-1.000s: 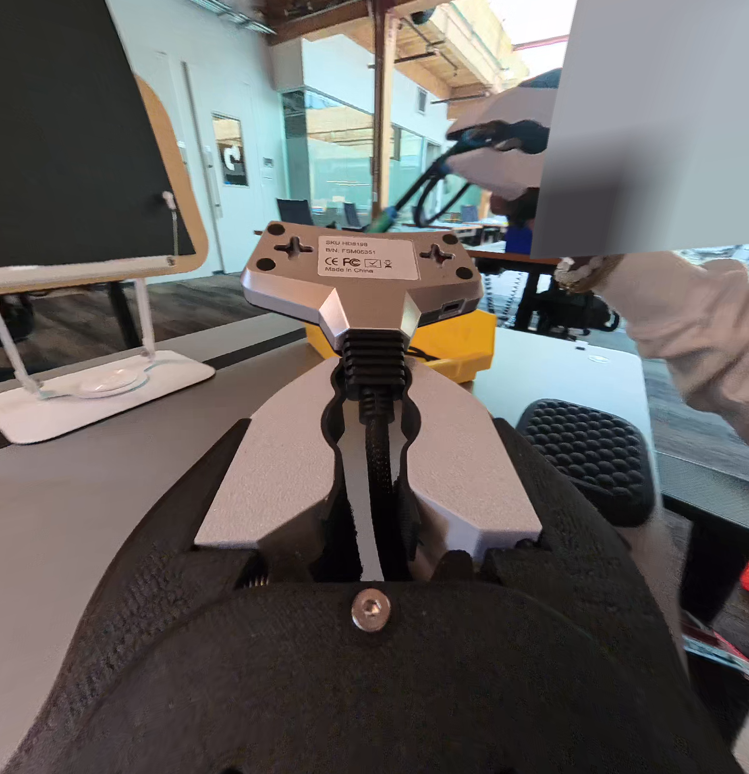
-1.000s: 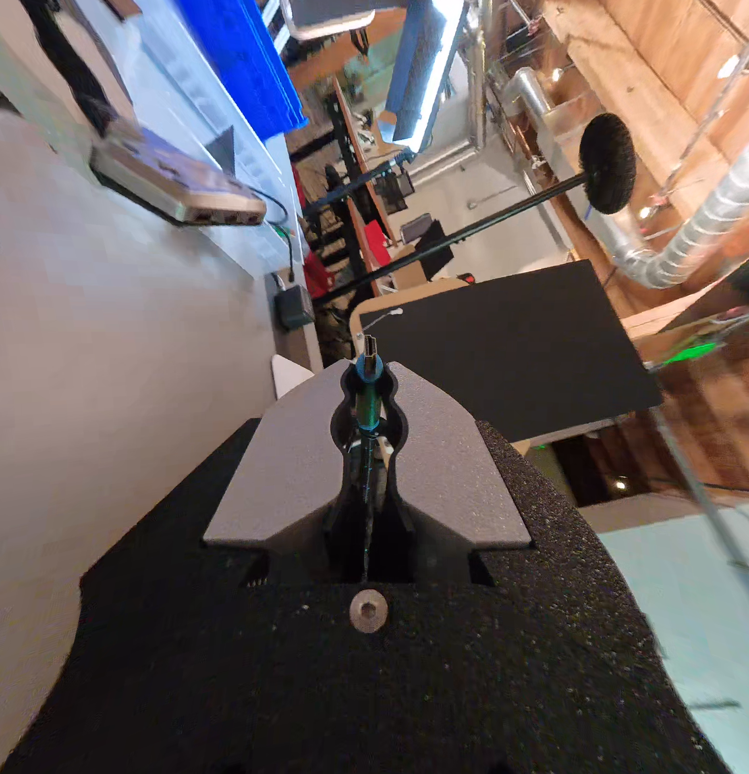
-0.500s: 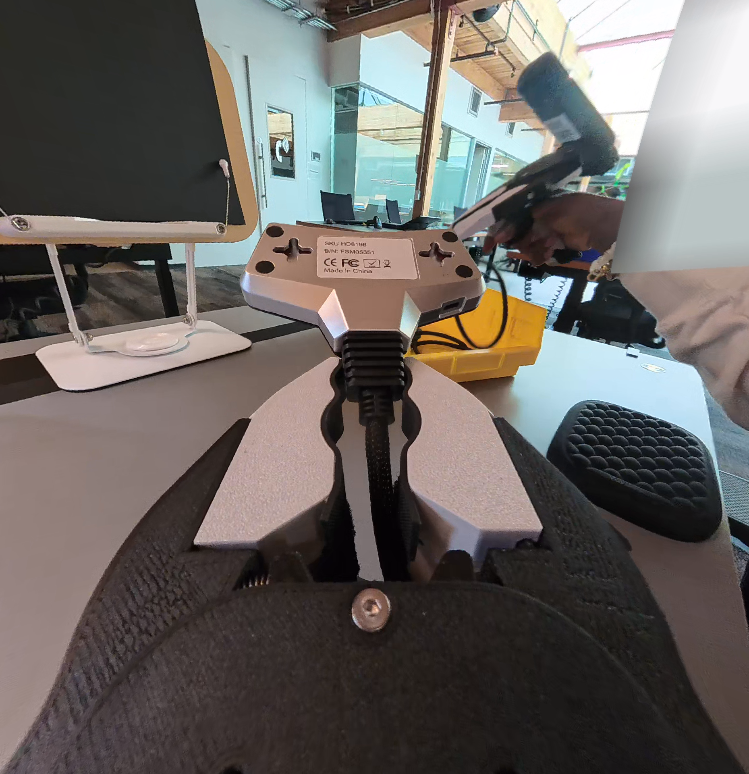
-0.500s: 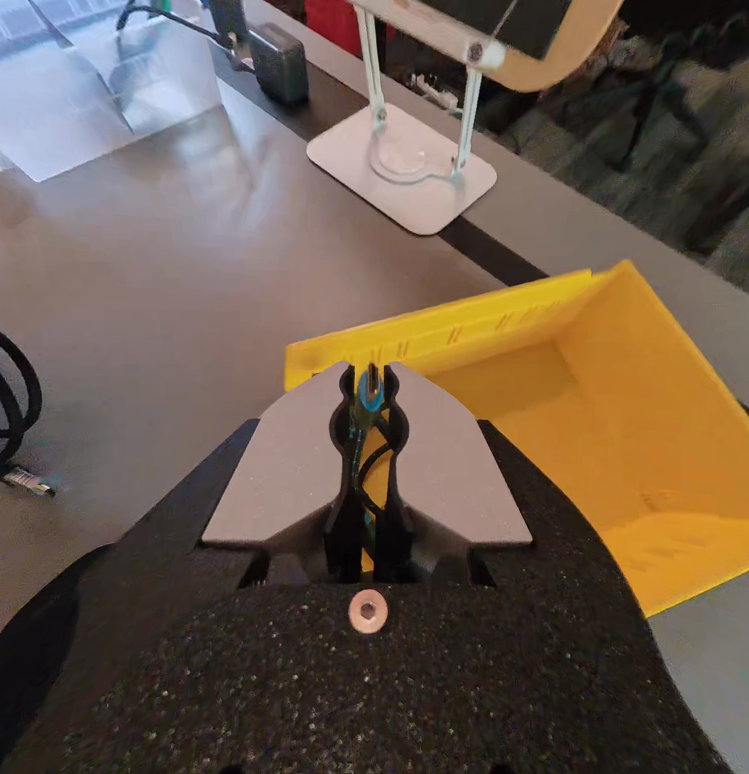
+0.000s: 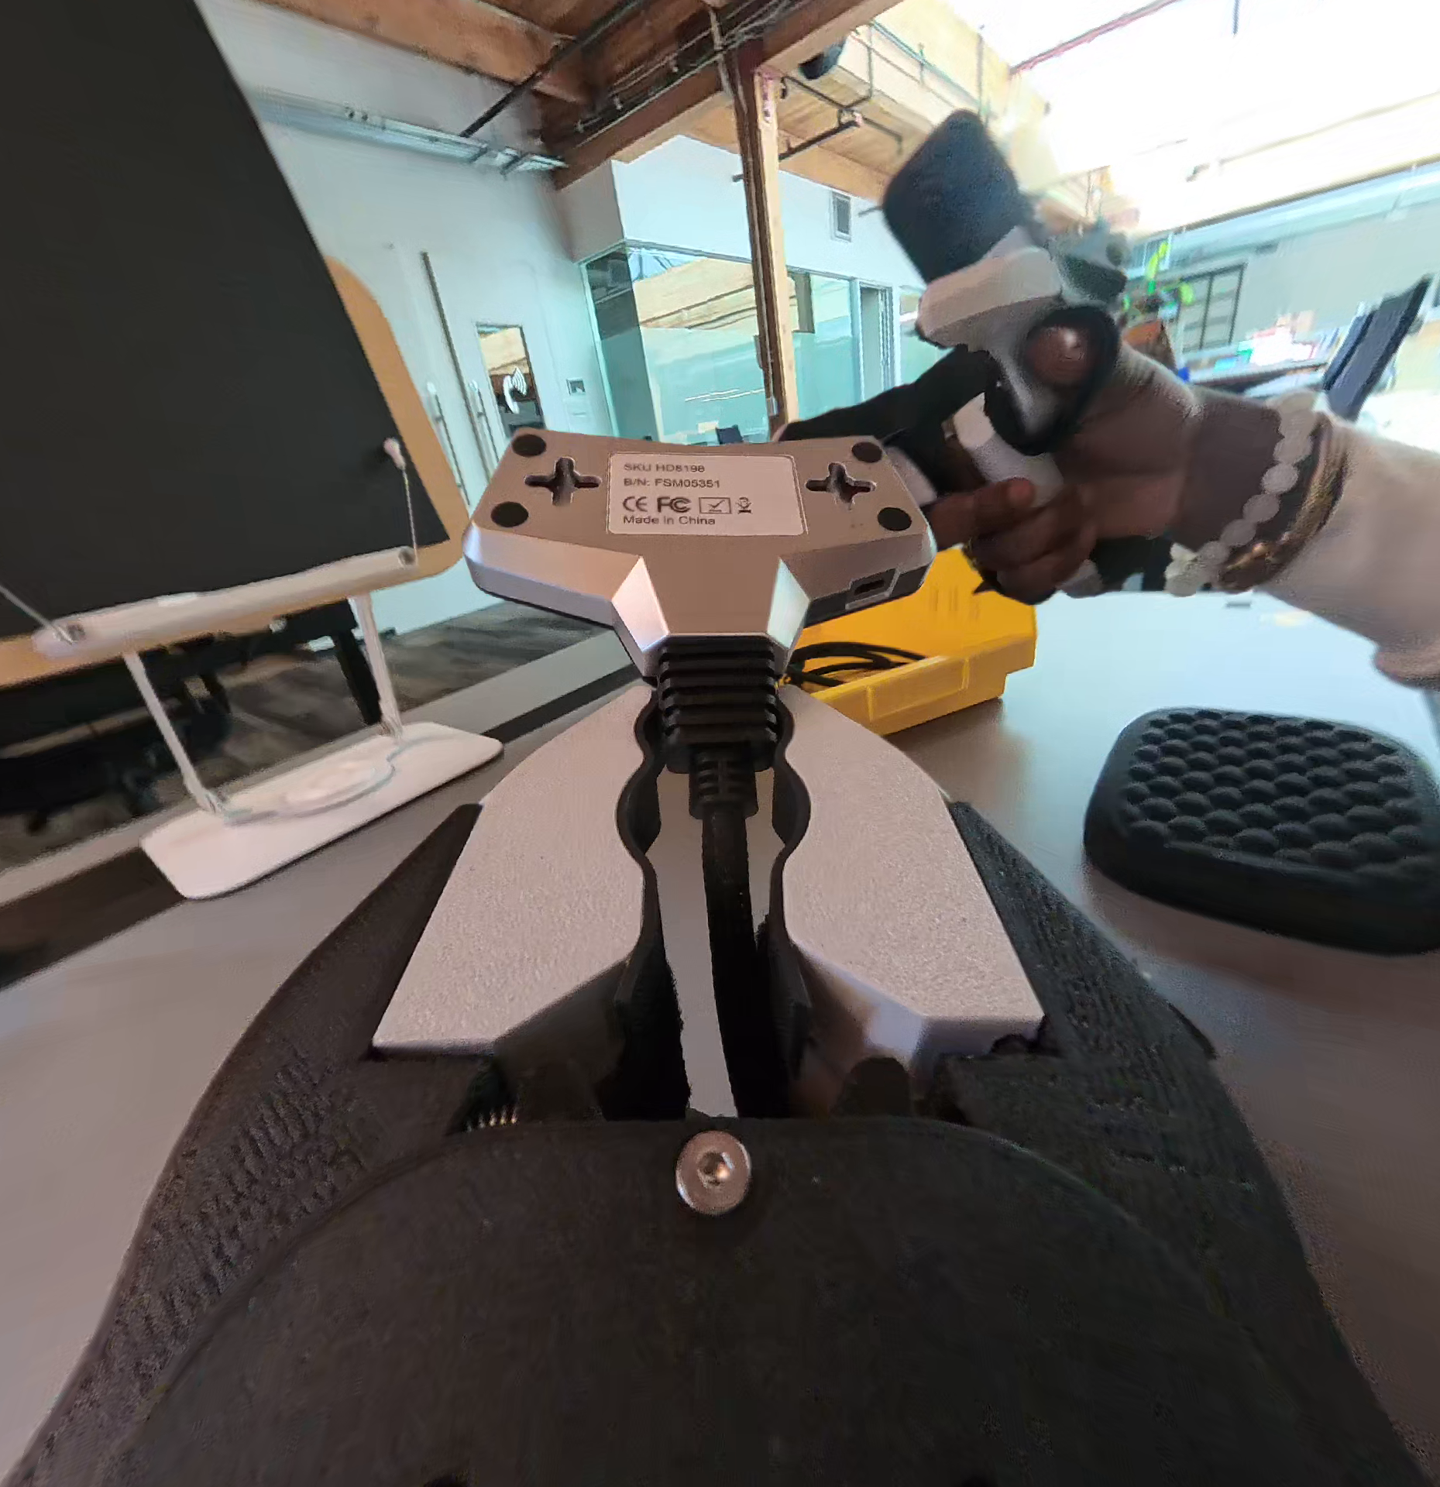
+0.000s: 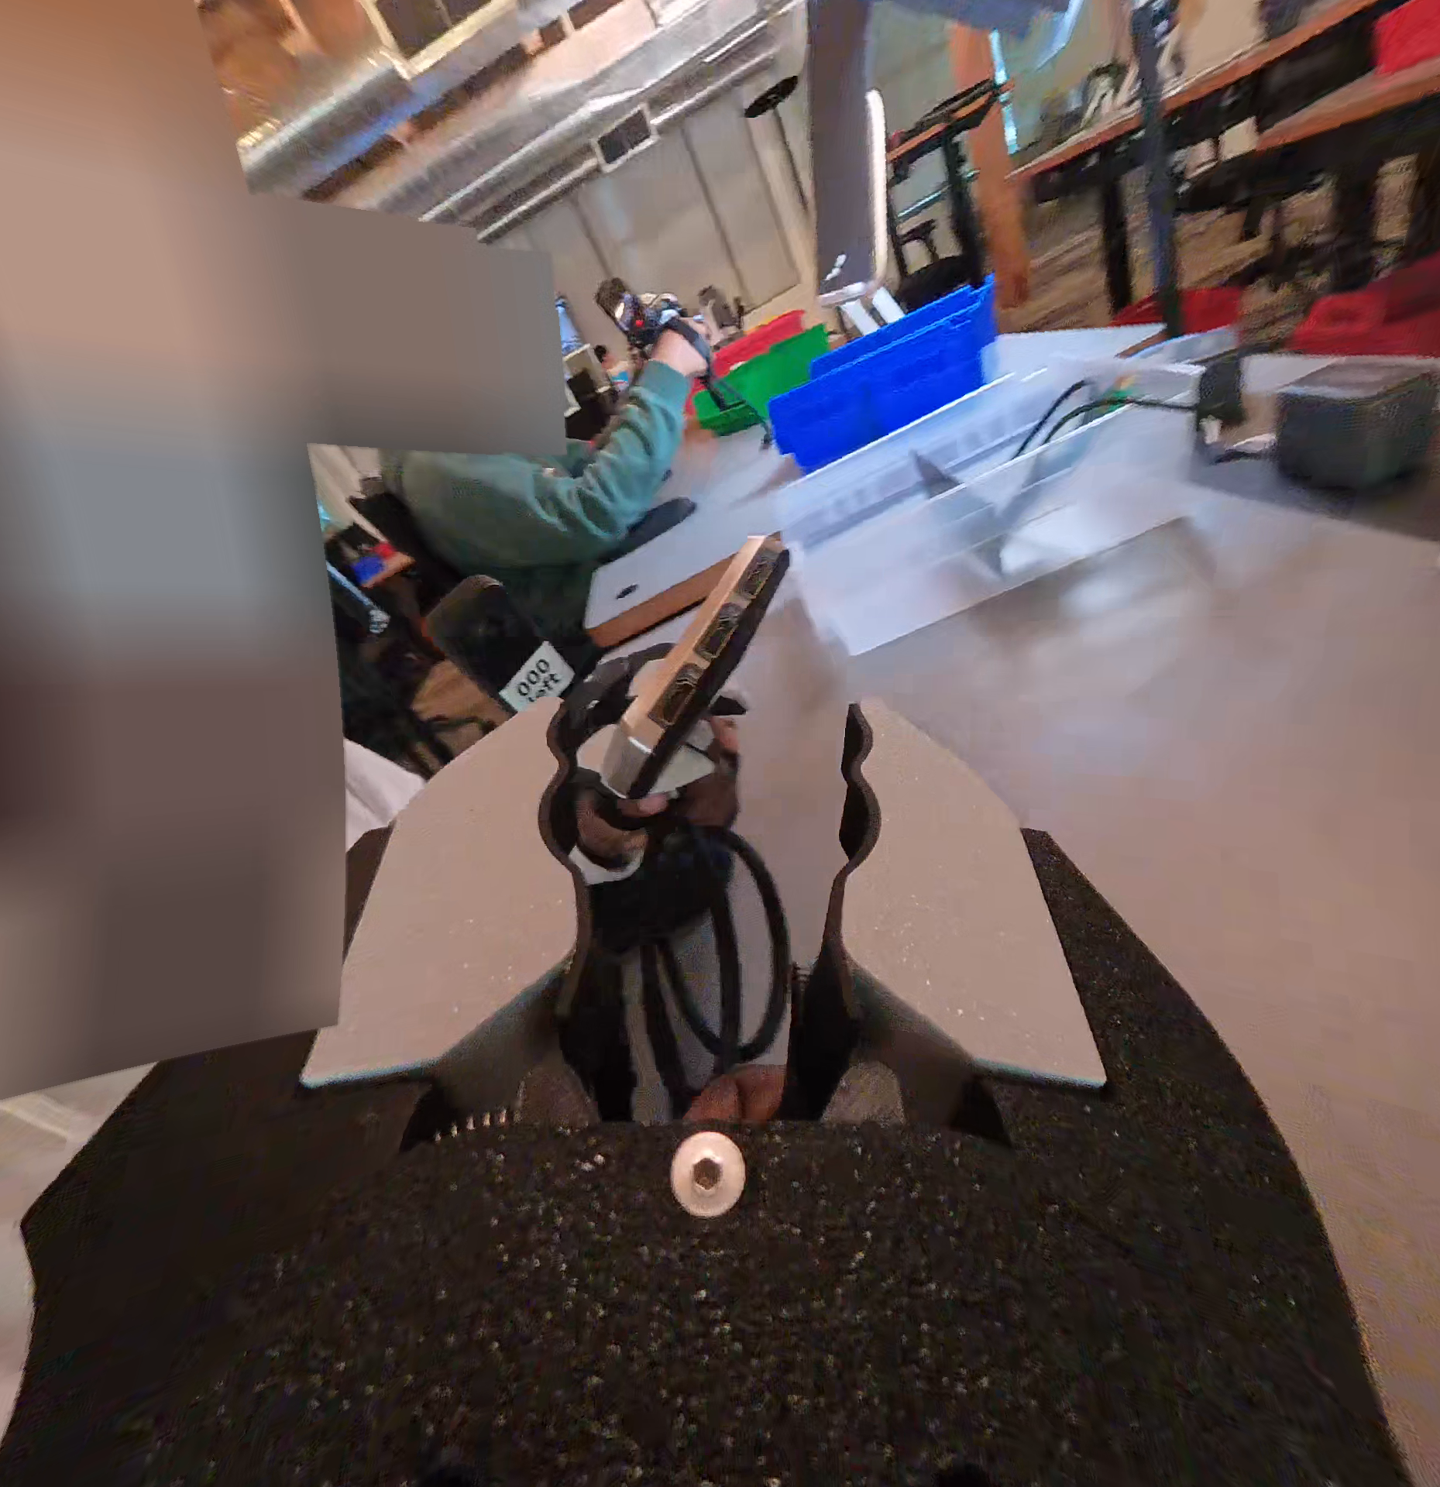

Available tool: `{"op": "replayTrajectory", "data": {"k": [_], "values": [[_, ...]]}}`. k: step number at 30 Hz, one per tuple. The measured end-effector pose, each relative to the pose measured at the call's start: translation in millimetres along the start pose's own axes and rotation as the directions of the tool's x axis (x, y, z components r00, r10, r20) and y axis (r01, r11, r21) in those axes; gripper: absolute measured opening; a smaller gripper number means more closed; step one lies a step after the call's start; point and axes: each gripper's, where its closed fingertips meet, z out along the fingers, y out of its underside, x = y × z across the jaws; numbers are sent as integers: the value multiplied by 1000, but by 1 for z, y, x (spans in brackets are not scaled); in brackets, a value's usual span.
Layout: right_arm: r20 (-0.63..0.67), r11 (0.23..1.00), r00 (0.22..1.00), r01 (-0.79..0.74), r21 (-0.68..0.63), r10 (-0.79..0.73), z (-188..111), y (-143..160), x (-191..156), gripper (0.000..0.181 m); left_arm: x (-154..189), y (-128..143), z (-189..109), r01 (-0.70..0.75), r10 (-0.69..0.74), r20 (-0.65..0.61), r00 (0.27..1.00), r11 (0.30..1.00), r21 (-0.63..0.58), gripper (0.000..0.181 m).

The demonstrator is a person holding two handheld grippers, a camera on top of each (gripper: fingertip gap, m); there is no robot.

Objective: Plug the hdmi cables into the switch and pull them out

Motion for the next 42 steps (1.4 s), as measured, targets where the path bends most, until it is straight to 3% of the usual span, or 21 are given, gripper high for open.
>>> {"op": "replayTrajectory", "data": {"k": [3,5,8,10,15,18,20,22,27,32,34,37,42], "values": [[103,993,988,-109,-36,112,26,23,-18,67,11,3,2,-130,129,-28,991,991,-24,24],[99,985,984,-142,-94,151,39,37,-18,63,21,4,3,-186,184,-72,980,982,-27,23],[116,976,984,-112,-187,135,47,55,-22,32,31,6,4,-255,251,-104,962,966,-33,24],[107,981,989,-87,-176,107,46,54,-25,26,33,1,4,-246,245,-115,963,969,7,25],[64,1000,998,22,3,-22,26,17,-39,23,10,-36,-12,19,0,-81,997,971,238,52],[-37,981,989,147,124,-143,-7,-25,-50,22,-26,-54,-31,104,-133,48,990,914,392,55],[-136,944,959,272,185,-250,-33,-58,-60,21,-45,-52,-39,113,-184,138,973,906,408,54],[-274,883,892,419,211,-358,-59,-89,-67,22,-51,-47,-40,125,-203,168,965,914,386,50],[-599,685,629,707,175,-496,-116,-152,-72,22,-42,-32,-27,123,-169,145,975,951,283,45],[-793,551,282,831,-80,-540,-148,-176,-48,22,-34,-28,-22,42,-77,147,986,972,230,43],[-814,563,200,807,-178,-545,-156,-171,-22,22,-31,-26,-22,40,-71,135,988,974,222,39],[-826,640,159,715,-281,-541,-170,-149,34,22,-28,-26,-21,49,-75,115,991,974,222,36],[-885,875,282,426,-229,-370,-198,-88,123,23,-27,-24,-21,45,-70,111,991,977,210,36]]}}
